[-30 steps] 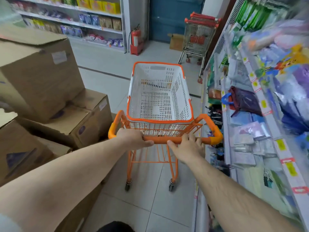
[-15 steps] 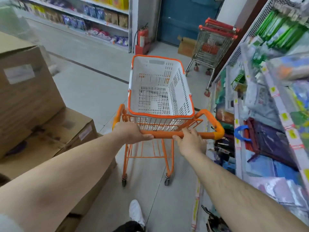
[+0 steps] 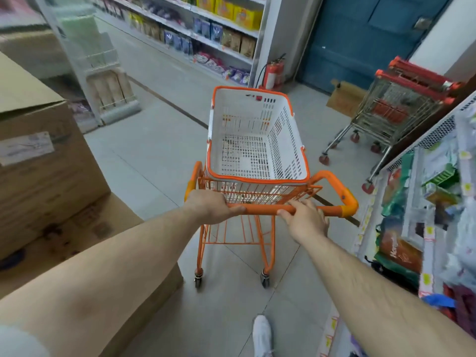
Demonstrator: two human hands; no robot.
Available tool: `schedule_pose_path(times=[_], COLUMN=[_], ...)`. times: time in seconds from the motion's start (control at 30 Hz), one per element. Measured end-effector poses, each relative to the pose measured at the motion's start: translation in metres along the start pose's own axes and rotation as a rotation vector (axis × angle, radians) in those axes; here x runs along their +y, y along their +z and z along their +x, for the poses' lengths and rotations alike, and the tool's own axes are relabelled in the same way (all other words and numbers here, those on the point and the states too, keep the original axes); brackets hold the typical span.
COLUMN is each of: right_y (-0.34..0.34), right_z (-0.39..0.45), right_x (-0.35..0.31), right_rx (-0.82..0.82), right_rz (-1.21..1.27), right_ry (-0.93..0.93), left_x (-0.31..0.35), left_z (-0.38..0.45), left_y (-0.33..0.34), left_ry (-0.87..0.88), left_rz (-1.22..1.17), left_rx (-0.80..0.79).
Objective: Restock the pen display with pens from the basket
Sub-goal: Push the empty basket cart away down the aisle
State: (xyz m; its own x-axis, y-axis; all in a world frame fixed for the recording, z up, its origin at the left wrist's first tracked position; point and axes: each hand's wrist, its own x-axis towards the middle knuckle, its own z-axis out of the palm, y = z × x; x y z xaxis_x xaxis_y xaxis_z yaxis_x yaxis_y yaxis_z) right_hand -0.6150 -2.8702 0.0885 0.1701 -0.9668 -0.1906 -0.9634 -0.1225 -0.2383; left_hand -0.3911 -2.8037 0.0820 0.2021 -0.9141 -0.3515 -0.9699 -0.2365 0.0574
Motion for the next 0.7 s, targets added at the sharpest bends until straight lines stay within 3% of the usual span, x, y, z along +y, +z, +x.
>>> schedule_pose_path(times=[0.37,0.7], right_y=[-0.013,-0.017], right_z=[0.152,0.222], right_x=[-0.041,-0.095], right_rx=[-0.034,-0.132], right_rz=[-0.093,-0.144], right_ry=[-0.38,-0.679], left_x=[-0.004,-0.01], left_z=[0.068,0.08], left_y=[-0.028,-0.032], left_ry=[-0.353,-0.626], left_rz=[-0.108,-0.254], left_rx=[0.045,0.067])
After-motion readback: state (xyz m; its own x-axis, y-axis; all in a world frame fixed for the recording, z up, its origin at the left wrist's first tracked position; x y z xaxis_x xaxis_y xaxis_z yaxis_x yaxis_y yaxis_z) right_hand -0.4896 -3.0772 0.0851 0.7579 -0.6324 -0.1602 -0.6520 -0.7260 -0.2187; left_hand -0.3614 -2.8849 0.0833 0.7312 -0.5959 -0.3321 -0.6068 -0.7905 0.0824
